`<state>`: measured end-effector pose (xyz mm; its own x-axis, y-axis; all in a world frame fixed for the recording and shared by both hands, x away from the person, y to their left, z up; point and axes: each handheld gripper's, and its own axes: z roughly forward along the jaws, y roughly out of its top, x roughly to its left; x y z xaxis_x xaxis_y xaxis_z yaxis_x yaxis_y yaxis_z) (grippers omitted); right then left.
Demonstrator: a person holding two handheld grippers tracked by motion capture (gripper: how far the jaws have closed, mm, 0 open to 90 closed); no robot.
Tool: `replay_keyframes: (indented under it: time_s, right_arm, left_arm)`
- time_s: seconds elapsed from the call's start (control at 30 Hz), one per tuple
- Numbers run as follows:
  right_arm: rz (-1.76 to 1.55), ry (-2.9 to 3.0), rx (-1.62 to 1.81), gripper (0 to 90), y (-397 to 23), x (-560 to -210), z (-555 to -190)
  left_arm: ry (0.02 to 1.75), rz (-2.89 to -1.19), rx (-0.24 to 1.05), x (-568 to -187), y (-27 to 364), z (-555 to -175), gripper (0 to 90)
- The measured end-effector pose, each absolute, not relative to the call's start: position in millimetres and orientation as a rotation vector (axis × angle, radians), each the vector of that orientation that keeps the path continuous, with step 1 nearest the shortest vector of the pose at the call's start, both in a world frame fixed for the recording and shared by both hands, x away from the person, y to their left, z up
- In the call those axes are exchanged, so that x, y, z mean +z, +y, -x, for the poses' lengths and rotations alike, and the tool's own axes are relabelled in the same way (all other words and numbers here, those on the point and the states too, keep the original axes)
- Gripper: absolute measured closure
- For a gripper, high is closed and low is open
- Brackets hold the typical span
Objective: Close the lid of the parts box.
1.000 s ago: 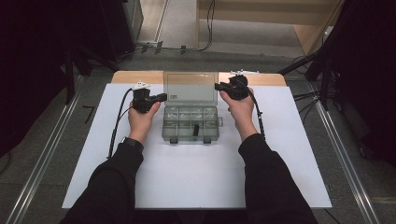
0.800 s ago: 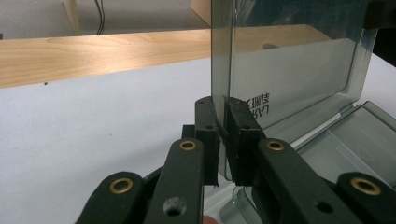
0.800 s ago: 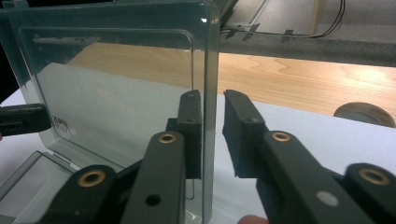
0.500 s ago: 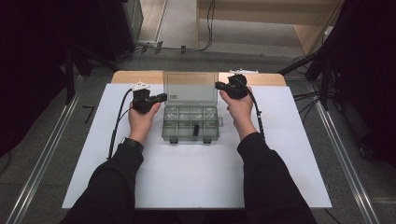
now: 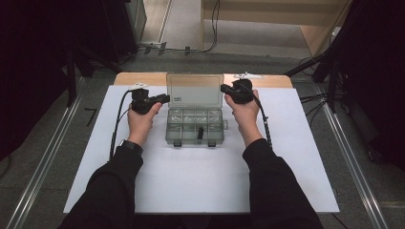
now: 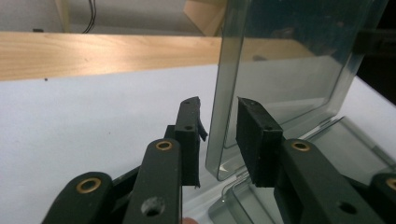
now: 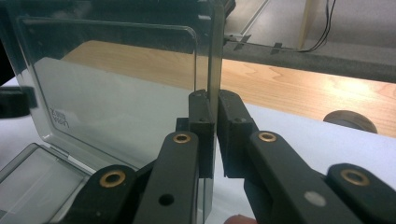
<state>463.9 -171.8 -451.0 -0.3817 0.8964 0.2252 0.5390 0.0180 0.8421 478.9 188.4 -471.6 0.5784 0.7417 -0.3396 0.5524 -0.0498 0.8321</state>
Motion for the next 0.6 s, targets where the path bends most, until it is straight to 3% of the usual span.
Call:
replay_keyframes:
  time_s: [0.13,0.3,0.6]
  right_arm:
    - [-1.43,1.919,1.321,82.8,-171.8,-452.2,-459.1]
    - [-1.394,1.908,1.324,82.8,-171.4,-453.0,-454.5]
    - [-1.307,1.887,1.352,82.7,-172.9,-456.9,-444.5]
  left_arm:
    - [1.063,-1.677,0.188,-462.2,200.2,-478.3,74.4]
    - [1.072,-1.679,0.168,-458.6,205.7,-481.3,88.8]
    - [1.124,-1.694,0.141,-466.3,195.0,-493.8,90.0]
